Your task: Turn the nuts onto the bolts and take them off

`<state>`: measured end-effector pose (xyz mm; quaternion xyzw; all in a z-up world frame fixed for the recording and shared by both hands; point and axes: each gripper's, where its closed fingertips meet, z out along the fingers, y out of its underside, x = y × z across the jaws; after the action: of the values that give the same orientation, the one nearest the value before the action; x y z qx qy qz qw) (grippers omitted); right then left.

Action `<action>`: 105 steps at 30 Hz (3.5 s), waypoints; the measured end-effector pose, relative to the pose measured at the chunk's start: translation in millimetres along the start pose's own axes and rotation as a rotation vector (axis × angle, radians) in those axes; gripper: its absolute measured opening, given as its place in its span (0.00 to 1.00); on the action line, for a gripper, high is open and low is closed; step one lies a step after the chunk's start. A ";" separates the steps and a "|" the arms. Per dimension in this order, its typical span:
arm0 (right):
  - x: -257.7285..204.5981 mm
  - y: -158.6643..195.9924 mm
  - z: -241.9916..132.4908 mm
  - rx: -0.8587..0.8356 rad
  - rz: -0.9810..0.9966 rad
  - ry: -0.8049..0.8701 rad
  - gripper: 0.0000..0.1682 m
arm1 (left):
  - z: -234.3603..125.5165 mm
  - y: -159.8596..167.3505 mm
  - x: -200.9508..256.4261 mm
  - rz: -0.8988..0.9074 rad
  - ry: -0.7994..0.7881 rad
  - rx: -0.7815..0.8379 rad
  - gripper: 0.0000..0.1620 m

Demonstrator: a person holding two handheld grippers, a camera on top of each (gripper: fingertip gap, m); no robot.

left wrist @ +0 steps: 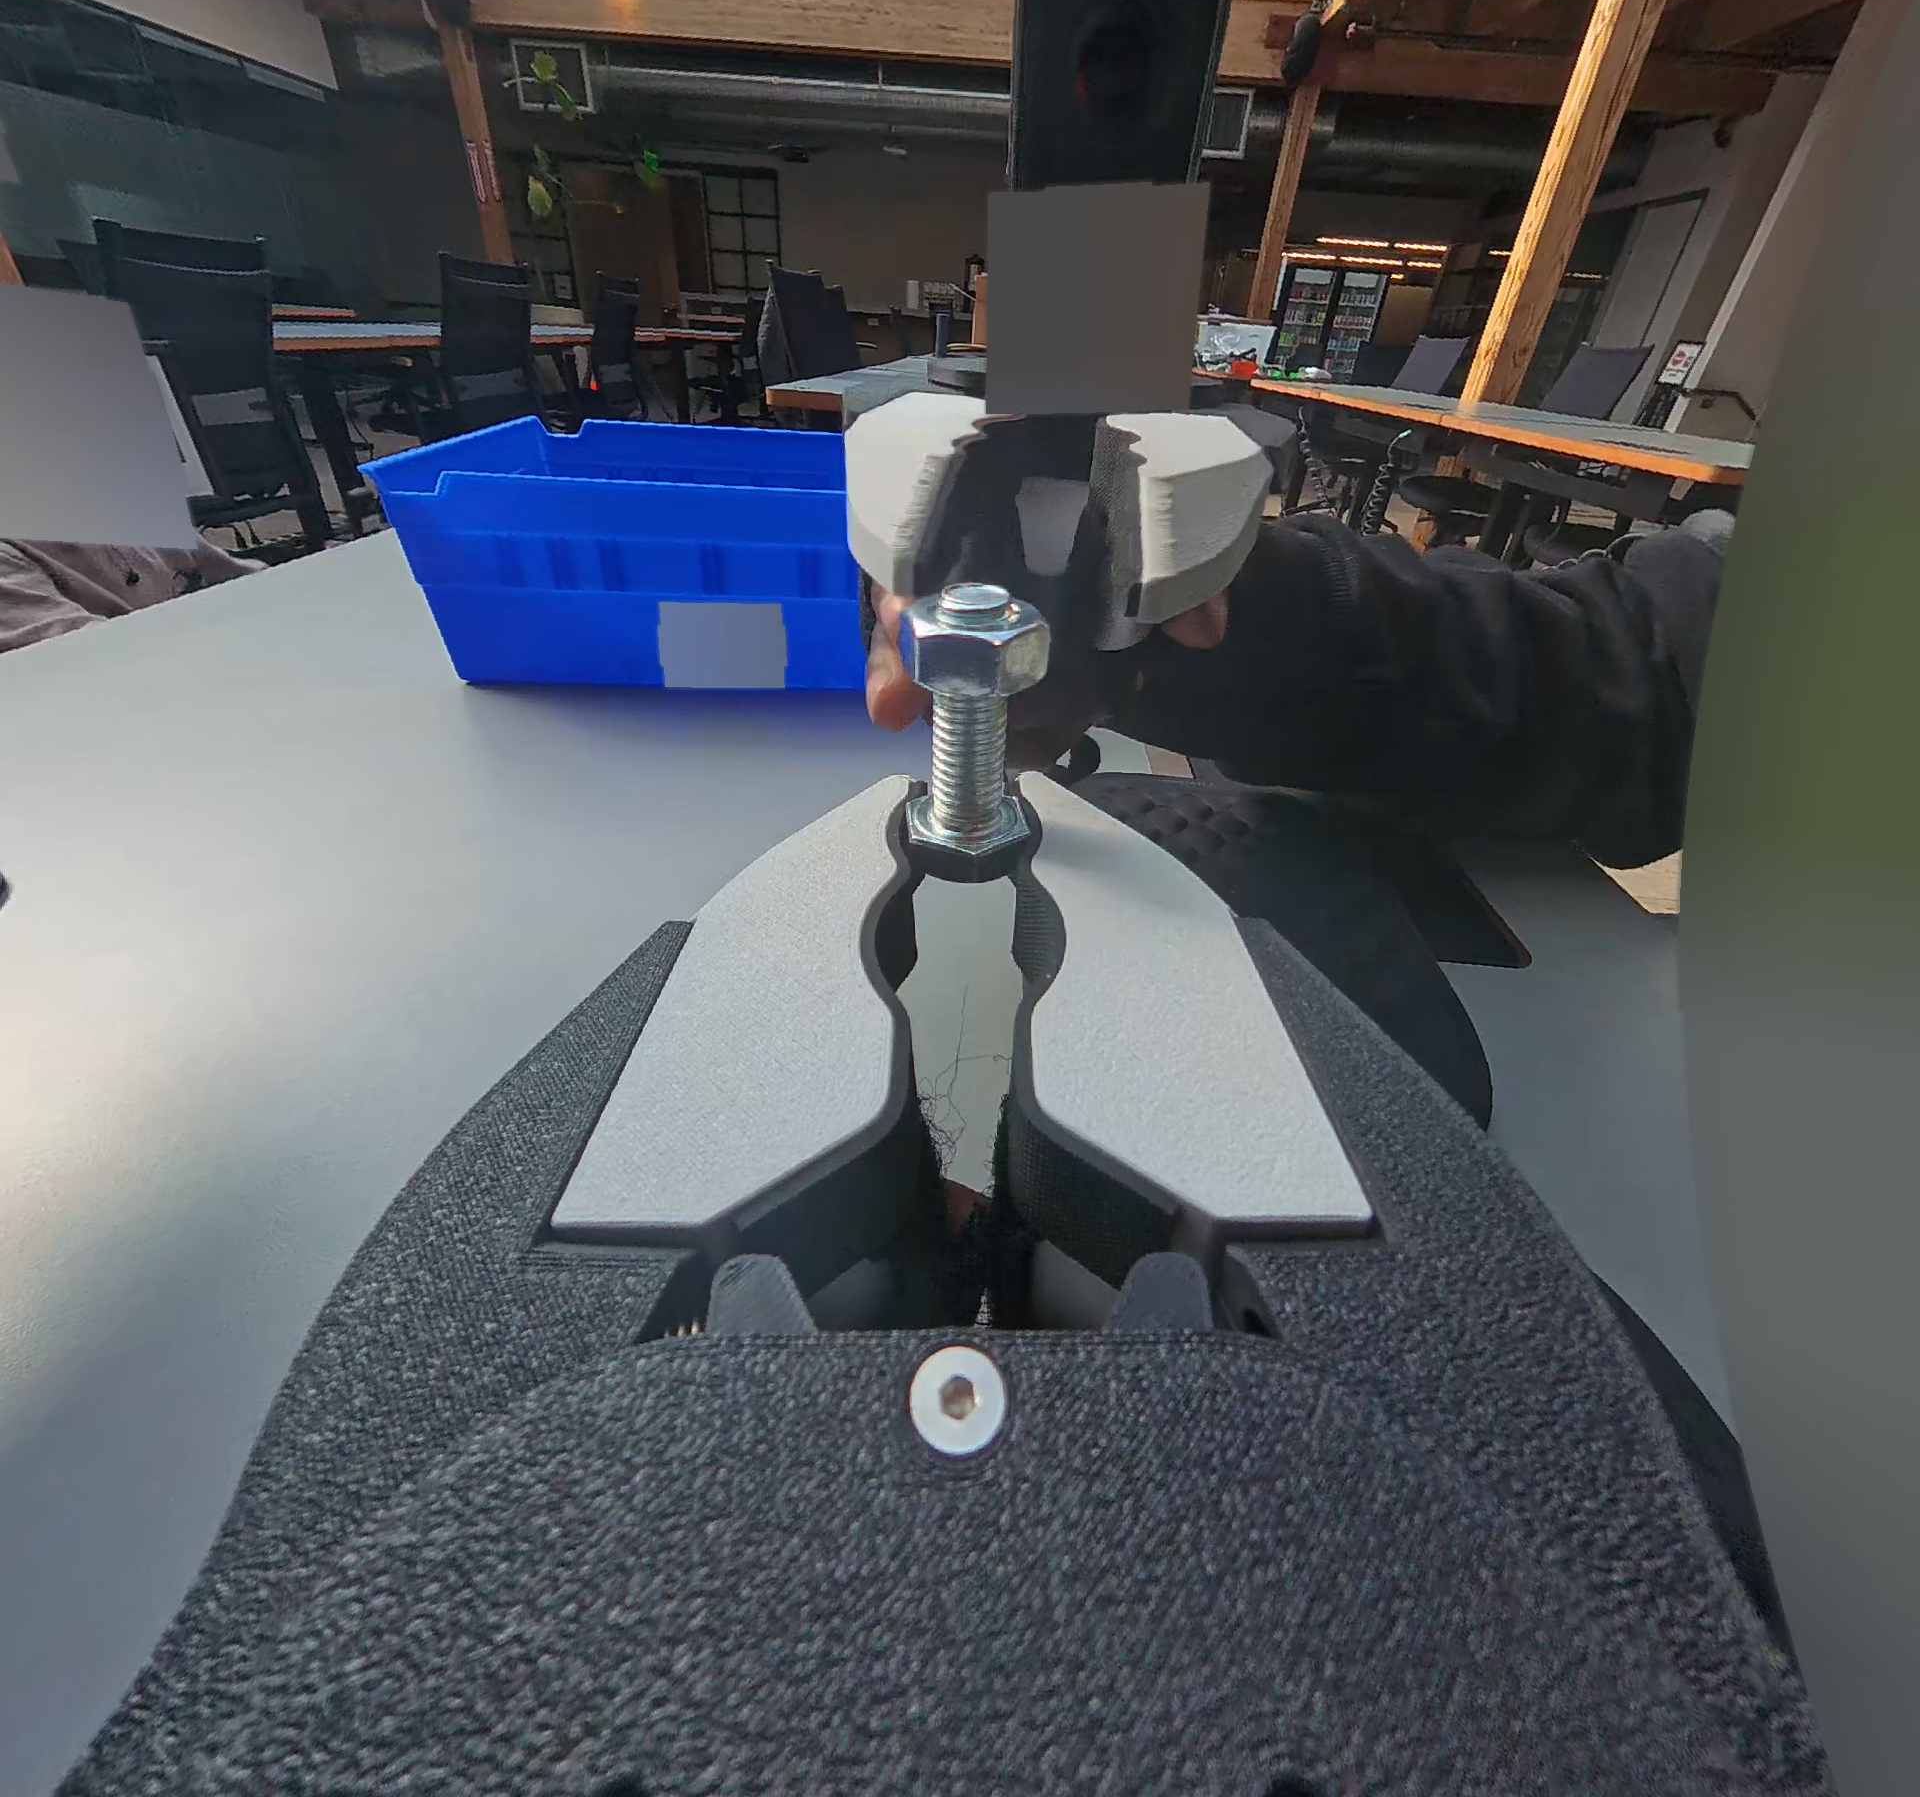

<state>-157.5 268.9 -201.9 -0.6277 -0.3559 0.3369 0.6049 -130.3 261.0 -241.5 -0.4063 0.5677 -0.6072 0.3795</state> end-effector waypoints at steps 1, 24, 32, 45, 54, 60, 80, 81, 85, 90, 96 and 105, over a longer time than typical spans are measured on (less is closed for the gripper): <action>0.6 0.3 2.0 0.000 0.008 -0.005 0.23 | 0.0 0.1 0.0 0.000 0.000 0.000 0.09; -3.2 5.3 8.9 -0.030 -0.003 -0.033 0.17 | 0.2 0.6 1.0 0.000 0.006 -0.002 0.09; -2.9 1.4 -8.5 0.005 -0.006 -0.008 0.05 | 0.1 0.4 0.5 0.001 0.002 -0.002 0.09; -4.0 6.2 22.2 -0.023 0.003 -0.070 0.32 | 0.3 0.4 1.1 -0.001 0.008 -0.003 0.08; -9.9 6.3 25.8 -0.033 -0.019 -0.095 0.26 | 0.1 0.3 1.1 -0.002 0.009 -0.002 0.09; -4.2 7.2 10.1 -0.026 -0.017 -0.038 0.18 | 0.1 0.5 1.3 0.002 0.008 -0.004 0.09; -4.4 8.0 20.8 -0.027 0.014 -0.076 0.34 | -0.1 0.3 1.2 -0.001 0.010 -0.003 0.09; -5.6 8.3 23.8 -0.031 0.010 -0.086 0.34 | -0.1 0.4 1.1 -0.001 0.010 -0.003 0.09; -8.5 7.6 31.3 -0.036 -0.001 -0.109 0.34 | -0.2 0.3 1.0 -0.003 0.011 -0.002 0.09; -10.0 6.7 30.9 -0.030 -0.007 -0.113 0.31 | -0.3 0.4 0.7 -0.004 0.011 -0.002 0.08; -9.1 5.8 25.6 -0.021 -0.014 -0.097 0.24 | -0.4 0.5 0.8 -0.002 0.010 -0.002 0.09; -3.8 6.7 7.6 -0.015 -0.020 -0.032 0.17 | 0.0 1.0 1.7 0.004 0.013 -0.008 0.09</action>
<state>-165.7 269.5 -208.9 -0.6231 -0.3743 0.3382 0.5977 -131.0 259.4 -242.4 -0.4027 0.5733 -0.6068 0.3755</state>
